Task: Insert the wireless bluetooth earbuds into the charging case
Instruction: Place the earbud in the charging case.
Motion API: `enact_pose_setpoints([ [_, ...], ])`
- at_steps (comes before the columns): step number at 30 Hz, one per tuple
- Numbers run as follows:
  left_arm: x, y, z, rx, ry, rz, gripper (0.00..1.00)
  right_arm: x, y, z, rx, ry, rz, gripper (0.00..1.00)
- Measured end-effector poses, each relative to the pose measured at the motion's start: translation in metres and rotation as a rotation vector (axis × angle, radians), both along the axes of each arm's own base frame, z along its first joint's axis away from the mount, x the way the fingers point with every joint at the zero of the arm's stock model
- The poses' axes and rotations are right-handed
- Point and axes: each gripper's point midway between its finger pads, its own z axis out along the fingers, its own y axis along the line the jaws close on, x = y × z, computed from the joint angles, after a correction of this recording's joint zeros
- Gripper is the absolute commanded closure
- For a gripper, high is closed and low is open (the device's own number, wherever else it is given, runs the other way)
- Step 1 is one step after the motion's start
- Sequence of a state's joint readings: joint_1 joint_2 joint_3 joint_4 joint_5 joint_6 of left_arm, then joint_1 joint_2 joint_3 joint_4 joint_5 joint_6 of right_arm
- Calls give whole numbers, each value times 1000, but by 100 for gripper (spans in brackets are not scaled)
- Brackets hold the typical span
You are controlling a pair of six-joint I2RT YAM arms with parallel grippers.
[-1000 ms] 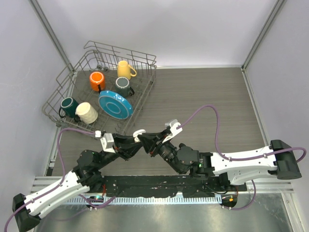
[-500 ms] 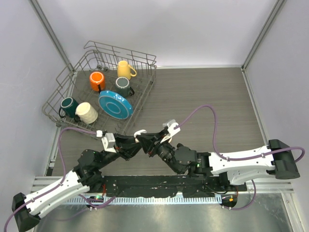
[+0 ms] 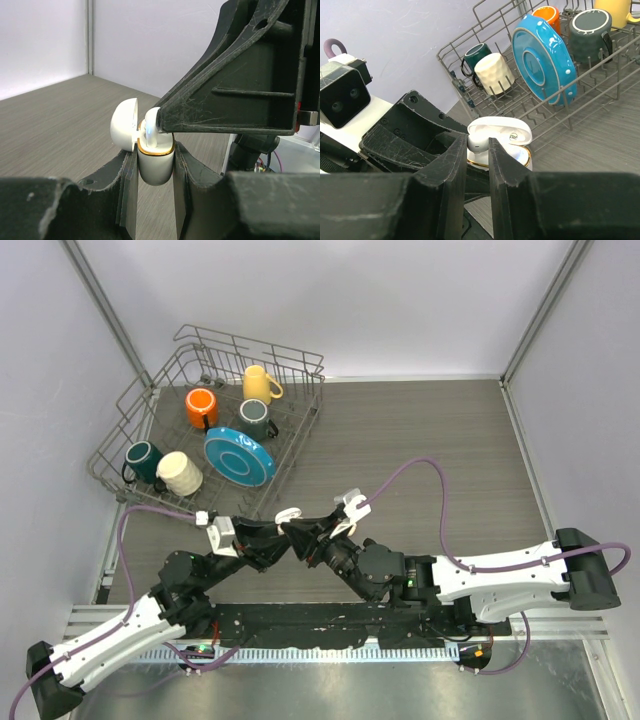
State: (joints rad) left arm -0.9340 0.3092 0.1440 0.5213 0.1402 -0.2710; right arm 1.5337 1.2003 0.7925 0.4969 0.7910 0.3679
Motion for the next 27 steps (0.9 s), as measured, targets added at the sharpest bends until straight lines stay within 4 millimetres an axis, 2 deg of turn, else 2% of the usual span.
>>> enact_pose_setpoints([
  [12,1,1,-1,7,-7,12,100,-1,1,0,-15,24,0,72],
  [17,2,1,-1,8,-4,15,100,-2,2,2,5,40,2,48],
  [27,4,1,-3,13,4,24,100,-5,3,8,47,52,11,43],
])
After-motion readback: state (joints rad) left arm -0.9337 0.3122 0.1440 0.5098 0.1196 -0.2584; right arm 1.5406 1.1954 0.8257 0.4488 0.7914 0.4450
